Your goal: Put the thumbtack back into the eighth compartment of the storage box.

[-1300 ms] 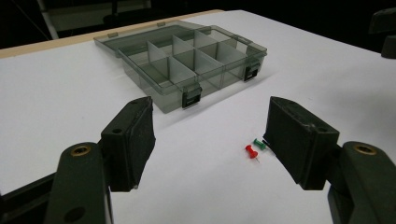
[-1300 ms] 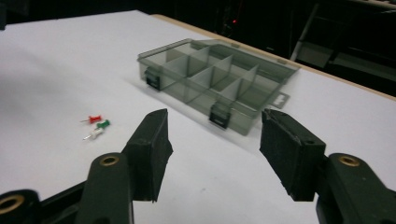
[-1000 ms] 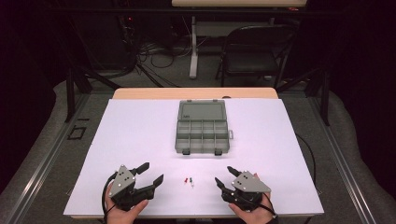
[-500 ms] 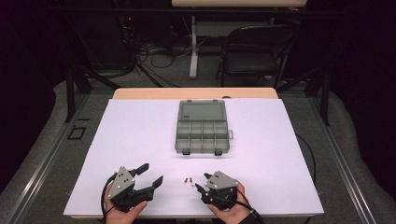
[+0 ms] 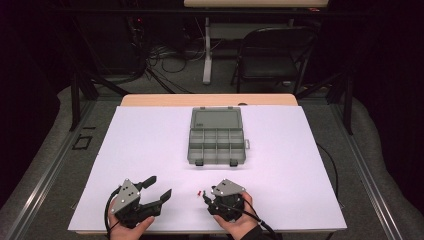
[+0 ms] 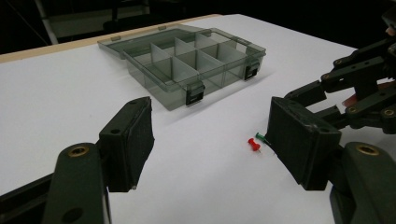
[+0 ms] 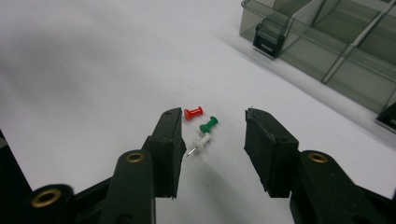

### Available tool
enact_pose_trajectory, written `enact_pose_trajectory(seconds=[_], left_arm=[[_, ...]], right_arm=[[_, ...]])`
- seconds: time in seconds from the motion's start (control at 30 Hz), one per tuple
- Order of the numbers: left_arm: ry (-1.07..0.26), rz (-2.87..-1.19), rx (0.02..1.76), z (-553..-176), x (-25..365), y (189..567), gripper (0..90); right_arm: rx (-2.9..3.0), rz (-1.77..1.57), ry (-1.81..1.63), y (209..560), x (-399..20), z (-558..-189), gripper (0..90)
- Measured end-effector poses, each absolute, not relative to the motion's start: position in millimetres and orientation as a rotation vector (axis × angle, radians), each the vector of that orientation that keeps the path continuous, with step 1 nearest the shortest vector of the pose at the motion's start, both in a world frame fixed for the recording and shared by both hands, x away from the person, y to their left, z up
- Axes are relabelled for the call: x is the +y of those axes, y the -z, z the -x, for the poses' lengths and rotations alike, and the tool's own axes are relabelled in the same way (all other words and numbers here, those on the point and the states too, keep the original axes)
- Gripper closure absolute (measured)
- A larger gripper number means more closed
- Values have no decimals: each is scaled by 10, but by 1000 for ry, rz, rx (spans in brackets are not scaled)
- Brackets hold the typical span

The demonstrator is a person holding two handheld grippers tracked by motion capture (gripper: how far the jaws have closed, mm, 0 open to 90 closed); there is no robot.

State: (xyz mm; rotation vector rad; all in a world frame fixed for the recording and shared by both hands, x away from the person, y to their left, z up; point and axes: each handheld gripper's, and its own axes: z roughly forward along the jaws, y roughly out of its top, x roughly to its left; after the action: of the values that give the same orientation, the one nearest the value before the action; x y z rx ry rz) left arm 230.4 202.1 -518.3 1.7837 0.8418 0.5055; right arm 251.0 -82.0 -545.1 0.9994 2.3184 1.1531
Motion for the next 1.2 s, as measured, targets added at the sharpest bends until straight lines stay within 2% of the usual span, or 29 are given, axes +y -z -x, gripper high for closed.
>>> enact_pose_trajectory(seconds=[0.17,0.87,1.2], left_arm=[[-504,-1781,848,-2308,2031,5186,315],[-498,-1783,853,-2330,2064,5194,315],[-506,-1781,858,-2331,2076,5192,315]], right_arm=[[2333,-1023,-1151,5498,-755,-2531,583],[2373,-1053,-1052,5637,-657,-2592,741],[2366,-1063,-1069,5650,-667,-2588,774]])
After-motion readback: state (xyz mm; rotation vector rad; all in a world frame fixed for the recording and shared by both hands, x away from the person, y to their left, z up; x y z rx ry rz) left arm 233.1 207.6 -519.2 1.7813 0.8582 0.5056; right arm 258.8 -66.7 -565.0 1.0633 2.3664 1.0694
